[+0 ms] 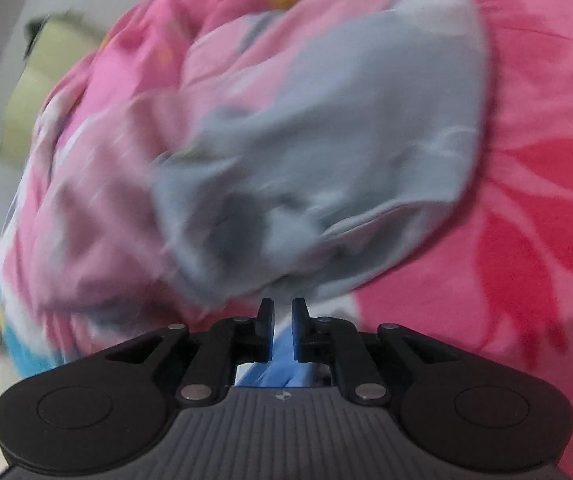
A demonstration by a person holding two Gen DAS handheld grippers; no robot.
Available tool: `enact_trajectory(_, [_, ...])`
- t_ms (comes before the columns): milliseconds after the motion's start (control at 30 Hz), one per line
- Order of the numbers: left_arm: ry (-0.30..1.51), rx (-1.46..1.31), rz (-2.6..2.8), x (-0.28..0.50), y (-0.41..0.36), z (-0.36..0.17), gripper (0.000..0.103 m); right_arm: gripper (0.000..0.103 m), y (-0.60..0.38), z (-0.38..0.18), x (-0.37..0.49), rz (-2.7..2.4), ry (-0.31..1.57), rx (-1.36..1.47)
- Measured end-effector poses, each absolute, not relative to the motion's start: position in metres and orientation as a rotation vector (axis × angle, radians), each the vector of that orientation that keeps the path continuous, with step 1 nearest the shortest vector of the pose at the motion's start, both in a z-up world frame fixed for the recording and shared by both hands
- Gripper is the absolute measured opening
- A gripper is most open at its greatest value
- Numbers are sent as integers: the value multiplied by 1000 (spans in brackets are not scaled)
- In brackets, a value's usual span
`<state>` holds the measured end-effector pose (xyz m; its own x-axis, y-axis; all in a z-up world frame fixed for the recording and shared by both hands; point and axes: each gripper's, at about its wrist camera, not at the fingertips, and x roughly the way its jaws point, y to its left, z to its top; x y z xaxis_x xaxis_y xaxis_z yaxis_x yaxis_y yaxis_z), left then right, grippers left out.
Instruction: Fold clothes
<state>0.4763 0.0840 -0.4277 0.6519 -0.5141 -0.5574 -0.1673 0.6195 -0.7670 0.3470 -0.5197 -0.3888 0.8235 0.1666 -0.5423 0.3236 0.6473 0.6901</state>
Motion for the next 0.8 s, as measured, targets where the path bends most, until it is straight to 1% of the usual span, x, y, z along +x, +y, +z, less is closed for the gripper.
enact_trajectory(33, [844,-904,-228,474,84,-424,5,9,-514,-383,346,-85,618,844])
enact_trajectory(100, [804,-897,-227,468,84,-414,12,9,-503,-372,345,-62,622,780])
enact_trajectory(133, [782,-892,-230,465,85,-408,13,9,-498,-366,344,-51,624,748])
enact_trajectory(167, [767,-885,-233,463,85,-403,15,9,-481,-357,346,-1,648,661])
enact_trajectory(267, [734,-840,-226,455,86,-386,18,9,-395,-330,358,242,761,280])
enact_trajectory(333, [719,-788,-213,448,88,-376,19,9,-349,-332,365,371,822,158])
enact_trajectory(433, [715,-684,-210,435,86,-362,22,9,-297,-356,381,473,901,24])
enact_trajectory(533, [771,-528,-277,412,73,-354,23,9,-278,-380,408,451,954,-22])
enact_trajectory(600, [813,-429,-335,393,62,-356,23,8,-282,-387,428,392,945,3])
enact_trajectory(667, [849,-330,-395,374,50,-361,23,7,-298,-387,447,320,908,89])
enact_trajectory(800, [872,-174,-434,347,33,-373,24,9,-321,-376,463,164,790,203])
